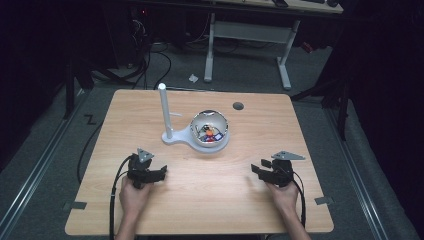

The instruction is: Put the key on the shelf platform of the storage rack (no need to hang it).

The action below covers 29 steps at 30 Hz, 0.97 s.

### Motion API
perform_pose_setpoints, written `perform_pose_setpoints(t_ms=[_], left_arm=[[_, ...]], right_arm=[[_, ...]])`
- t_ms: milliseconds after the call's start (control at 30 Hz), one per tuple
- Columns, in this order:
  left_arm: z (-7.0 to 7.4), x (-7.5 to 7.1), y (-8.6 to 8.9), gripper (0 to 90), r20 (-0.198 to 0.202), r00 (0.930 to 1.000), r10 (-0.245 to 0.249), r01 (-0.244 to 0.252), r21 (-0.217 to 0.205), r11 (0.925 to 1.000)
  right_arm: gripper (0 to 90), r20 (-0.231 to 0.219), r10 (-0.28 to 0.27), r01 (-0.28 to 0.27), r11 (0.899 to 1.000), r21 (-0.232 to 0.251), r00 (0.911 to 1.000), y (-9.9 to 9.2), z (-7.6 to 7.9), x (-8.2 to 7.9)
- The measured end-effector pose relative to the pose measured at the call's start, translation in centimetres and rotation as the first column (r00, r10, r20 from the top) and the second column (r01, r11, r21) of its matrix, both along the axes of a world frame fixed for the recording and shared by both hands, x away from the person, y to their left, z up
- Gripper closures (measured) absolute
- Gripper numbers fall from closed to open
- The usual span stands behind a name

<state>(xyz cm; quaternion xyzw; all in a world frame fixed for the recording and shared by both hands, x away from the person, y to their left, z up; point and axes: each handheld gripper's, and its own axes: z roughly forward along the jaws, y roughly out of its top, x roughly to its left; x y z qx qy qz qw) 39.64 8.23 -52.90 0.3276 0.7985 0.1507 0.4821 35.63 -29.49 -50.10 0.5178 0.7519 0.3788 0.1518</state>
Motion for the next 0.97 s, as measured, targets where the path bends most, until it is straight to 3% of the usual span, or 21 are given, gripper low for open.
perform_pose_setpoints(t_ms=[300, 667, 967], left_arm=[[0.0, 0.0, 0.0, 17.2, 0.000, 1.0000, -0.001, 0.001, 0.000, 1.0000], [0.0, 0.0, 0.0, 17.2, 0.000, 1.0000, 0.000, 0.000, 0.001, 1.0000], [0.0, 0.0, 0.0, 17.2, 0.000, 1.0000, 0.001, -0.001, 0.001, 1.0000]], right_arm=[[45.9, 0.003, -0.027, 0.027, 0.998, -0.058, 0.9996, 0.0, -0.9, 0.1], [43.1, 0.027, -0.040, 0.044, 0.983, -0.180, 0.9988, 0.8, -1.8, -0.1], [37.1, 0.020, -0.065, 0.067, 0.981, -0.180, 0.9977, 0.7, -1.8, 0.0]])
